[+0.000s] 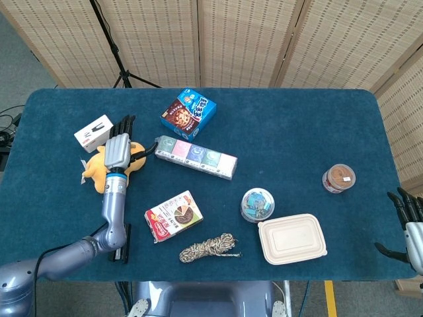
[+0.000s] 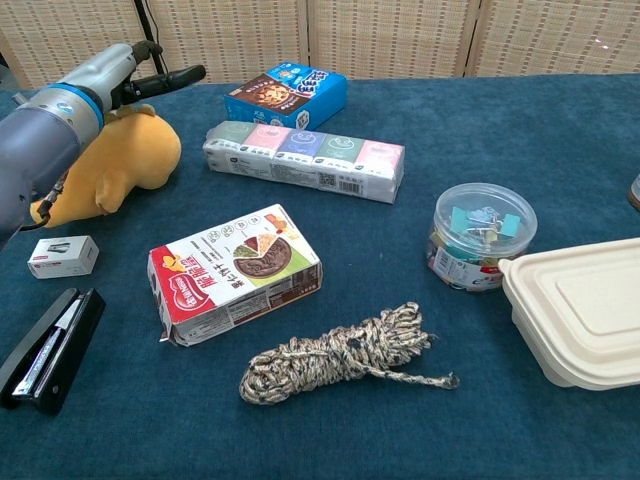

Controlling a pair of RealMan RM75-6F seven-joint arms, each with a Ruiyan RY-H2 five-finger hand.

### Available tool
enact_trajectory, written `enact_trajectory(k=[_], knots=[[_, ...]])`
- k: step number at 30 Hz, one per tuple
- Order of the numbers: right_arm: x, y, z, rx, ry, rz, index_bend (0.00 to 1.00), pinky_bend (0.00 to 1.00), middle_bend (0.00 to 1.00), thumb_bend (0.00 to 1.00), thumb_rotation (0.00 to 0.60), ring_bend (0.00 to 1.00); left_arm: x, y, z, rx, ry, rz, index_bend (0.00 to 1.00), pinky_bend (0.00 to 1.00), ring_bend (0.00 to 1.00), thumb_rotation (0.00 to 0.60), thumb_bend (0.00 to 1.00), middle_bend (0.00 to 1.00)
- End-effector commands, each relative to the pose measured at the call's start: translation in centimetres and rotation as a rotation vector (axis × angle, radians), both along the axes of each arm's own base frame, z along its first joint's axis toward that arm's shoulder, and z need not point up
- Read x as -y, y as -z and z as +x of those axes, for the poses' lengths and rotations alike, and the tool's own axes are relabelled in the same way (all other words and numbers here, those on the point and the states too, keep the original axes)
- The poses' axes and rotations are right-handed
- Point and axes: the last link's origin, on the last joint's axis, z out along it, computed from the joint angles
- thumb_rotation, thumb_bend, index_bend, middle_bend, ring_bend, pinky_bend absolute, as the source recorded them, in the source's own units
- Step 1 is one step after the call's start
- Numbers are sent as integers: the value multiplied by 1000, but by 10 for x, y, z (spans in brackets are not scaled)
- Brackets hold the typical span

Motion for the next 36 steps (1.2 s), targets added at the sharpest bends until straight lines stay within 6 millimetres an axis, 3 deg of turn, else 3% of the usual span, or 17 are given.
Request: enact_trajectory(k=[1,13,26,36], knots=[[1,0,-1,2,2,3,0,0,0,0,600,0,-4,19,3,25,-3,-33,0,0,0,98,0,0],[-2,2,4,11,-20,20,0,0,0,0,600,0,7,40,-24,51,-19,-69,0,0,0,99,0,0],[-1,5,5,6,-15,34,0,0,0,0,600,0,29,25,-63,76,-31,-44,0,0,0,99,0,0],[-1,6,5,4,-13,36,0,0,0,0,600,0,37,17,-82,82,-60,-57,0,0,0,98,0,0]])
